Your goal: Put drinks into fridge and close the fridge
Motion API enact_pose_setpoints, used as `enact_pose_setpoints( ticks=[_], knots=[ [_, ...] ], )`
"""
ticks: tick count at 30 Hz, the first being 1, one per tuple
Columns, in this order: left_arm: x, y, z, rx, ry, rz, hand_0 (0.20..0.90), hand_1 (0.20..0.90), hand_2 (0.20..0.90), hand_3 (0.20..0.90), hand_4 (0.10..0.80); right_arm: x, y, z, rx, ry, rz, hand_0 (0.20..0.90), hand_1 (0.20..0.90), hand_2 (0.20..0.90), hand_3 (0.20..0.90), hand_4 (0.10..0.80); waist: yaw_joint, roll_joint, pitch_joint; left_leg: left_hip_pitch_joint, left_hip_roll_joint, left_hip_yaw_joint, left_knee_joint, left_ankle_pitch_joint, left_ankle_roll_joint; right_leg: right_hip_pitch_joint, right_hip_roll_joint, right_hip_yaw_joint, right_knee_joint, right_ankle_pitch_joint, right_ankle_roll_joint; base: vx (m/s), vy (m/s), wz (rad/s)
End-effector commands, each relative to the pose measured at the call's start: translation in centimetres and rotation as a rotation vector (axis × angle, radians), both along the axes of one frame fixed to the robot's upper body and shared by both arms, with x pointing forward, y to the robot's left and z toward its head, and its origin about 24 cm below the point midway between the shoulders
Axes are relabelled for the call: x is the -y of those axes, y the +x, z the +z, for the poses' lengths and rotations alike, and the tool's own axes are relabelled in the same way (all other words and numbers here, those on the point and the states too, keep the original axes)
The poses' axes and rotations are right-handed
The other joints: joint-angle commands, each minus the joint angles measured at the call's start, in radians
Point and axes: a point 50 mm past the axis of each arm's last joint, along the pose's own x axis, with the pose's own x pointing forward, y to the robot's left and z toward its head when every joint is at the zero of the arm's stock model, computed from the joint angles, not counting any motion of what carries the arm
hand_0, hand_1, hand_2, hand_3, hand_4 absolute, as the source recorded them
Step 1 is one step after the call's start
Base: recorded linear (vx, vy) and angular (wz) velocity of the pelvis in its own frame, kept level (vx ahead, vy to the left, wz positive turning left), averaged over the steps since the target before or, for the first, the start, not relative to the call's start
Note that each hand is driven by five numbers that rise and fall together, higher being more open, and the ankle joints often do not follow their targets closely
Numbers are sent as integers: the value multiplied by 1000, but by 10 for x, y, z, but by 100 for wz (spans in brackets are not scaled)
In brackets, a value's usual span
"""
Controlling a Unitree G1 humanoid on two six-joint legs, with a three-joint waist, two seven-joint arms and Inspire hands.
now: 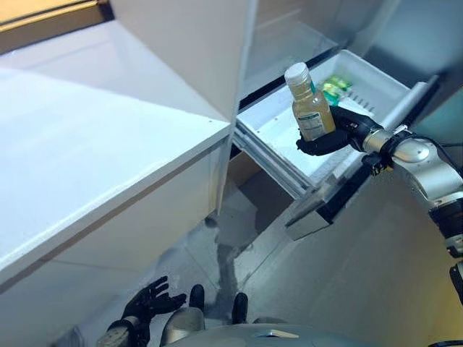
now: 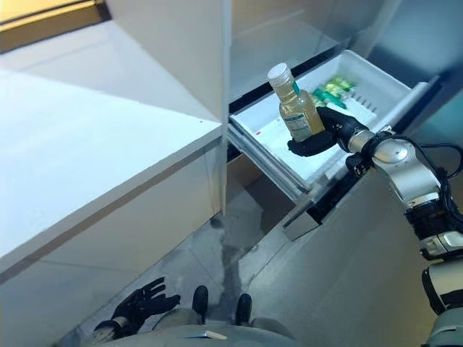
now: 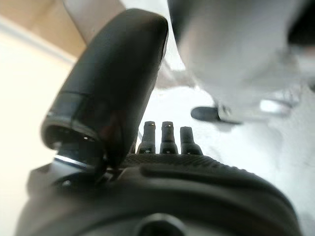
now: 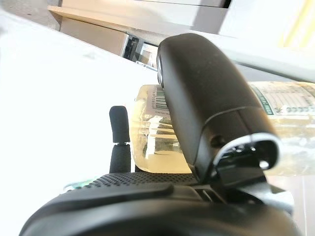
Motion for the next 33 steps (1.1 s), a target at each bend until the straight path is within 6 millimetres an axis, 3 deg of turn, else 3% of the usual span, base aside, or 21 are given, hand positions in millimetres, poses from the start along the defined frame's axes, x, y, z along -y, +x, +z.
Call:
enact_pose_setpoints(
  ticks=[1, 7, 13, 24, 33],
  knots=[
    [-27, 2, 9, 8, 117, -12, 900, 900, 900, 900, 800, -17, 5, 133, 468, 24, 20, 300, 300, 300, 200, 100, 31, -5, 11, -28, -3, -36, 15, -81, -1, -40, -6, 11, 4, 37, 99, -71, -32, 14],
    [-37, 4, 14, 15, 201, -4, 900, 900, 900, 900, 800, -1, 24, 131, 383, -88, -152, 300, 300, 300, 200, 100, 71, 1, 78, -80, -9, -65, 19, -63, -5, -76, -8, -12, 5, 47, 93, -69, -21, 19],
    [-45, 13, 21, 63, 227, 16, 900, 900, 900, 900, 800, 39, 34, 110, 182, -186, -409, 300, 300, 300, 200, 100, 102, 10, 138, -134, -13, -77, 18, -44, -14, -116, -13, -45, 9, 55, 88, -83, -16, 11],
    [-40, 46, 31, 101, 217, 40, 900, 900, 900, 900, 800, 92, 23, 87, -111, -277, -659, 300, 300, 300, 200, 100, 116, 27, 184, -182, -19, -76, 13, -27, -21, -164, -24, -77, 18, 62, 86, -30, 5, 5],
    [-41, 54, 37, 120, 205, 45, 900, 900, 900, 900, 800, 112, 11, 83, -226, -383, -702, 300, 300, 300, 200, 100, 124, 38, 205, -210, -25, -81, 13, -18, -20, -193, -26, -80, 21, 64, 85, -6, 8, 3]
  ],
)
